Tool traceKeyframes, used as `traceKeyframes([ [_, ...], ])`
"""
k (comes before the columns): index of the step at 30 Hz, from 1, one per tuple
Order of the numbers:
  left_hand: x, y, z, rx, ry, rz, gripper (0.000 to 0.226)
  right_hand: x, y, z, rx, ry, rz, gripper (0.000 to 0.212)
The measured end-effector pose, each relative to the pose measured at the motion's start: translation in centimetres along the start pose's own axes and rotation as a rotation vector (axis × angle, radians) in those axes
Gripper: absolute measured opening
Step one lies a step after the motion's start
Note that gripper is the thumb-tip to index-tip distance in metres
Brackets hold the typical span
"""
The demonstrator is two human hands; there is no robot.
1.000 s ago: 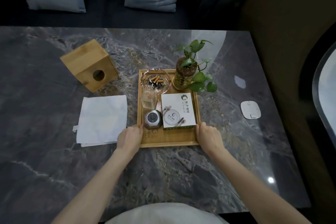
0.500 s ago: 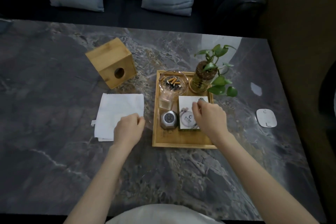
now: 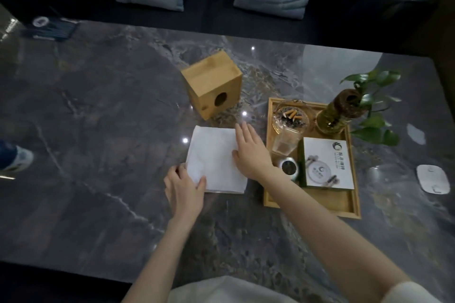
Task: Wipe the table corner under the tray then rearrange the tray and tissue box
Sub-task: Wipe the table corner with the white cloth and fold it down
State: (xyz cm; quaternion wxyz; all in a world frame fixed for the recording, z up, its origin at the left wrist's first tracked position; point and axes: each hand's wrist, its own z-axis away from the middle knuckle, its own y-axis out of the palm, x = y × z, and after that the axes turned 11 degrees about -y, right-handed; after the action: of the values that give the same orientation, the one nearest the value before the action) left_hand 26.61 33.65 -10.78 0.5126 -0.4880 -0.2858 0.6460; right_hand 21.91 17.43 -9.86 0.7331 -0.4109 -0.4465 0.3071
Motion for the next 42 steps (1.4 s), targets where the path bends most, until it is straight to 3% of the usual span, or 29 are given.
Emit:
traceKeyframes([
  [3, 0.0, 0.3, -0.3, 0.037, -0.002, 0.061, 0.047, -0.7, 1.2, -0.1, 0.061, 0.037, -0.010, 0.064],
  [9, -1.4, 0.5, -0.3, 0.088, 0.025, 0.138, 0.032, 0.6, 2.2, 1.1, -0.156, 0.053, -0.122, 0.051],
  [16, -2.2, -0.7, -0.8, 0.242, 0.011, 0.347, 0.016, 0.5, 1.1, 1.9, -0.230, 0.178, -0.467, 0.035],
  [22, -3.9, -2.7, -0.2, 0.359, -0.011, 0.563, 0.015, 0.6, -2.7, 3.8, -0.276, 0.108, -0.677, 0.027],
  [30, -9.8, -5.4, 4.7, 0.477, 0.179, 0.789, 0.018, -2.5, -7.1, 10.4, -0.550, 0.167, -1.024, 0.017],
  [36, -15.9, -5.1, 11.1, 0.672, 0.329, 0.898, 0.008, -8.1, -7.1, 14.5, -0.570, 0.388, -1.348, 0.013],
  [38, -17.8, -4.4, 13.2, 0.760, 0.385, 0.877, 0.004, -9.8, -7.0, 15.5, -0.572, 0.452, -1.558, 0.017],
  [42, -21.3, -2.3, 17.0, 0.924, 0.418, 0.895, 0.008, -12.6, -6.3, 17.7, -0.613, 0.617, -1.982, 0.069],
])
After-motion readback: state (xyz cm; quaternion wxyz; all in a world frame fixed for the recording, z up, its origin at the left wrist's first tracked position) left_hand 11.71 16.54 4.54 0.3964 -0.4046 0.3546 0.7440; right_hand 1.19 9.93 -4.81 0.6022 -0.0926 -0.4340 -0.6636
